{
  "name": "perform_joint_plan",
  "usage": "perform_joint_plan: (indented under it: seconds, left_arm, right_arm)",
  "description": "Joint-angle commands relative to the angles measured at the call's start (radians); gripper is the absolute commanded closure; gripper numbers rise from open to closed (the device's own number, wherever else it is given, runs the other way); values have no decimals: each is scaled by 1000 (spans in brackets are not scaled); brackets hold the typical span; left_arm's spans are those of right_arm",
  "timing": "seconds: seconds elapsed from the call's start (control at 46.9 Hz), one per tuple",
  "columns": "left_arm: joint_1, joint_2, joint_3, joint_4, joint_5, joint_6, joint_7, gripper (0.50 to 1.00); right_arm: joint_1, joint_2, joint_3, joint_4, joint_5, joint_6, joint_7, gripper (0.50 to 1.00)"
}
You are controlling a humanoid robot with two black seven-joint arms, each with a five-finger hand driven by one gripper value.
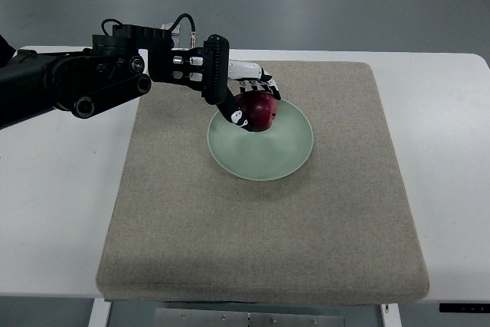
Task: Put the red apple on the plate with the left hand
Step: 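Carry the held apple with the left hand onto the green plate, then open the left hand fingers to release the apple on the plate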
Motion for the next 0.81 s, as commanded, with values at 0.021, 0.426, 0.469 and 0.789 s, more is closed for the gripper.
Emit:
perform_joint_plan:
  seconds: [0.021, 0.426, 0.469, 0.789]
  left_arm:
    - [11, -4, 0, 1, 1, 0, 0, 1000]
    - [34, -5, -1, 8, -11, 3, 2, 840]
    - [36, -5, -1, 8, -11, 3, 0, 829]
    - [39, -5, -1, 9, -13, 4, 2, 660]
  right_arm:
    - [0, 0, 0, 0, 0, 0, 0, 538]
    - [0, 0, 1, 0, 0, 0, 0, 536]
    - [0, 0, 0, 0, 0, 0, 0, 536]
    - [0, 0, 0, 0, 0, 0, 0, 536]
